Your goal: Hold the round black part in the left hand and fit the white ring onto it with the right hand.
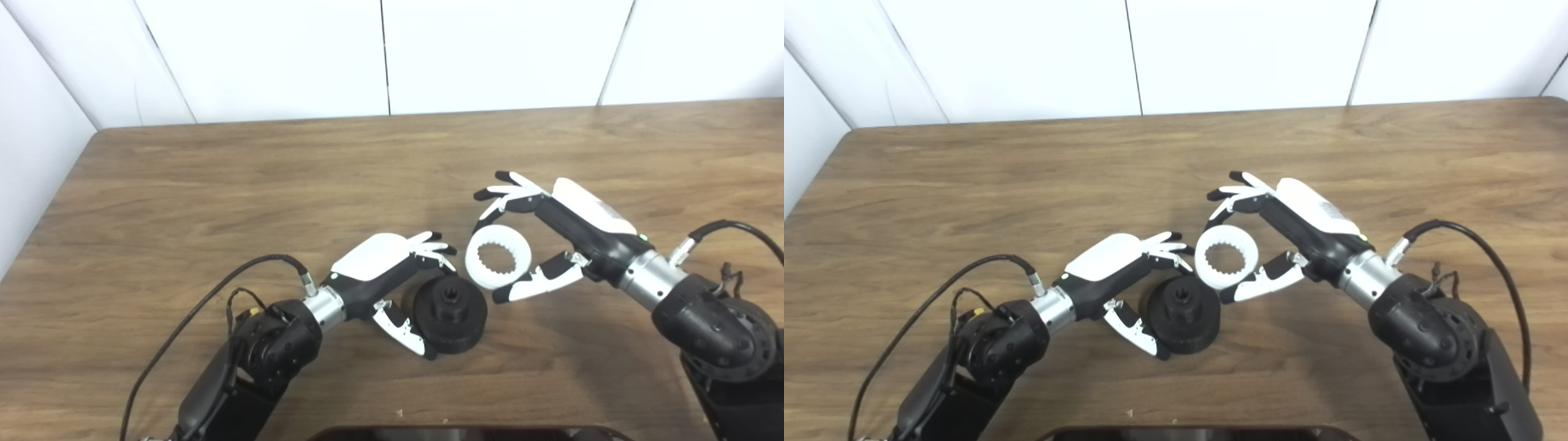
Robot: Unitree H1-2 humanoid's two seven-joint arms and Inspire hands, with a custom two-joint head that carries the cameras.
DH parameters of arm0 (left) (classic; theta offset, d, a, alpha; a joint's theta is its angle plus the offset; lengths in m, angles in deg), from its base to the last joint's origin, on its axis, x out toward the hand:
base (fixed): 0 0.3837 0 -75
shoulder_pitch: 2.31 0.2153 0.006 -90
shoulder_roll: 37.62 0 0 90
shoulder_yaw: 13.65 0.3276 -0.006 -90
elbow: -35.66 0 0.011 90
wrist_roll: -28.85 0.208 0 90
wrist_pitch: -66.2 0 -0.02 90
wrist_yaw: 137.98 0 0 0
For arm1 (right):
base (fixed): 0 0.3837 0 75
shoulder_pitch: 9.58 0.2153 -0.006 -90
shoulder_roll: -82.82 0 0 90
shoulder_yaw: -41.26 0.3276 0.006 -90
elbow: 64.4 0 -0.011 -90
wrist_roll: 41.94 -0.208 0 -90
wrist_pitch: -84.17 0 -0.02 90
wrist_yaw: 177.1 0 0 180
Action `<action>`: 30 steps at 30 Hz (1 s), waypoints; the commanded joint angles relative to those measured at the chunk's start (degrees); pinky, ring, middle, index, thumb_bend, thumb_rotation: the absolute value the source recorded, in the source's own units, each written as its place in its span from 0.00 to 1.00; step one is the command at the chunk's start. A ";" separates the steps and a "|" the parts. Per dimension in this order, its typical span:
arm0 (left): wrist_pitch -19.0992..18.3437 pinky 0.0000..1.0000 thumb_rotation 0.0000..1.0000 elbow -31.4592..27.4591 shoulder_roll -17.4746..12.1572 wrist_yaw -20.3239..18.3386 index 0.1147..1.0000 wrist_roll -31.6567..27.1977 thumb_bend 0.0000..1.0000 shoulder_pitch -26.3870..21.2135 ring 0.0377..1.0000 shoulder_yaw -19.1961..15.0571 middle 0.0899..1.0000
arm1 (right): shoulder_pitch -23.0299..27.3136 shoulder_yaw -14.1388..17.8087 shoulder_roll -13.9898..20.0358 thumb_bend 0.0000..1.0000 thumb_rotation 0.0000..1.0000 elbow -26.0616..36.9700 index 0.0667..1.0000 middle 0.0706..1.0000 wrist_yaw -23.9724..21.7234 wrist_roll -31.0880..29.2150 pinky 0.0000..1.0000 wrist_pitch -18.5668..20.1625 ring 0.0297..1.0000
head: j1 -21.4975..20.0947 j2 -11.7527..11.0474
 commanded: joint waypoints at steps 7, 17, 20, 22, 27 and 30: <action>-0.37 0.88 0.24 -1.28 -0.61 -1.07 0.61 0.44 0.88 -0.61 0.99 0.66 0.91 | 2.10 -1.23 -1.31 0.52 0.15 -0.05 0.45 0.85 0.41 0.40 0.94 -0.75 0.99 | 0.08 0.09; -0.61 0.88 0.23 -0.77 -0.20 -0.72 0.60 0.34 0.89 -0.59 0.99 0.69 0.91 | 2.04 -2.65 -2.41 0.52 0.16 -1.22 0.45 0.85 0.18 -0.05 0.94 -0.47 1.00 | 0.29 0.16; -0.29 0.88 0.23 -0.67 -0.24 -0.51 0.61 0.39 0.89 -0.58 0.99 0.73 0.91 | 1.79 -2.82 -2.59 0.52 0.16 -1.29 0.45 0.86 0.14 -0.45 0.95 -0.76 1.00 | 0.36 0.18; -0.32 0.88 0.23 -0.72 -0.25 -0.54 0.61 0.42 0.89 -0.63 0.99 0.75 0.91 | 1.66 -2.99 -2.43 0.52 0.16 -1.29 0.45 0.86 0.10 -0.63 0.95 -1.19 1.00 | 0.36 0.22; -0.81 0.88 0.23 -0.90 -0.19 -0.81 0.61 0.12 0.89 -0.72 0.99 0.64 0.91 | 1.40 -3.50 -1.84 0.52 0.16 -1.41 0.45 0.86 -0.14 -0.57 0.95 -2.14 1.00 | 0.07 0.40; -0.69 0.87 0.22 -0.70 -0.22 -0.64 0.61 0.09 0.89 -0.79 0.99 0.60 0.91 | 1.34 -3.51 -2.03 0.52 0.16 -1.54 0.45 0.86 0.02 -0.57 0.94 -2.24 1.00 | 0.11 0.48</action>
